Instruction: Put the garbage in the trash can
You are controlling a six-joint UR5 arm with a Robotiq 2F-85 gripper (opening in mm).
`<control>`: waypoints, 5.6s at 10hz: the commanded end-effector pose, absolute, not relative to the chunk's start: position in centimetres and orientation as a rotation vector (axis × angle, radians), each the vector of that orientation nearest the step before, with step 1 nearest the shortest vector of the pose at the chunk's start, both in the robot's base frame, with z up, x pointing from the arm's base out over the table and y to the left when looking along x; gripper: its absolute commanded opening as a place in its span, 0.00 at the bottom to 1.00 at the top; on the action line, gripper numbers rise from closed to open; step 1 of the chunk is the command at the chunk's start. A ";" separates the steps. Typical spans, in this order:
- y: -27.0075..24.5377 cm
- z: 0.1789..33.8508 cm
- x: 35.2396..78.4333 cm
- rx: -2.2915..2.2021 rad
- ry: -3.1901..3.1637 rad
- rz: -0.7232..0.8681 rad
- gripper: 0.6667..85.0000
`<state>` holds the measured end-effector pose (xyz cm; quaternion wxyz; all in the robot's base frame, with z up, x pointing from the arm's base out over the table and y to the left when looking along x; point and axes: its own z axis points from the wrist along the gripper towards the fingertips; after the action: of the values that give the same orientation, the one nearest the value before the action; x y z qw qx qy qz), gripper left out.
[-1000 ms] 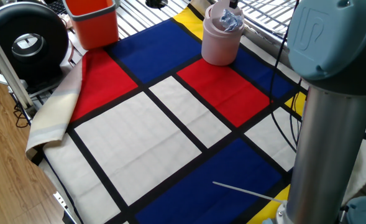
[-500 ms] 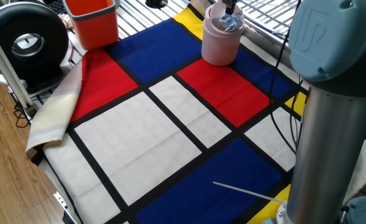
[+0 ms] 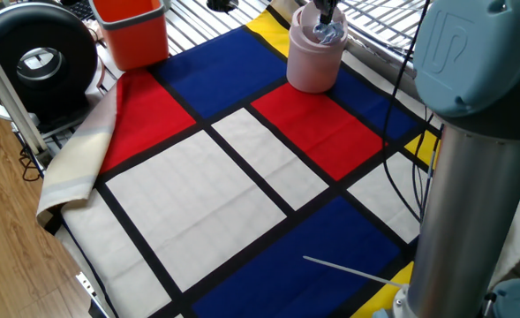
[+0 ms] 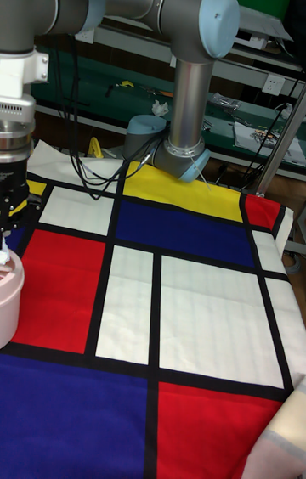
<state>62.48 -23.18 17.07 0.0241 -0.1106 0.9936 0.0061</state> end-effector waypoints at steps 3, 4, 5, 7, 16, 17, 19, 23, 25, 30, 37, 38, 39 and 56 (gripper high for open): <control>-22.2 14.2 63.6 -0.348 3.022 0.068 0.00; -22.1 14.0 63.6 -0.352 3.022 0.070 0.00; -22.1 13.8 63.7 -0.359 3.018 0.067 0.00; -22.5 14.0 63.8 -0.377 3.021 0.046 0.00; -24.5 17.8 63.5 -0.417 3.068 -0.052 0.00; -24.5 17.9 63.5 -0.422 3.067 -0.052 0.00; -24.8 18.0 63.5 -0.427 3.067 -0.066 0.00; -24.9 18.5 63.5 -0.508 3.064 -0.083 0.02; -24.8 18.6 63.6 -0.532 3.062 -0.081 0.06; -25.9 19.4 63.2 -0.536 3.084 -0.136 0.05; -26.4 20.0 62.3 -0.616 3.088 -0.135 0.13; -26.9 20.4 62.1 -0.661 3.092 -0.158 0.22; -27.0 20.6 62.2 -0.675 3.088 -0.168 0.24; -24.4 21.8 62.0 -0.901 3.016 -0.023 0.78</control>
<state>61.79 -24.70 21.55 -0.0105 -0.2879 0.9575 -0.0116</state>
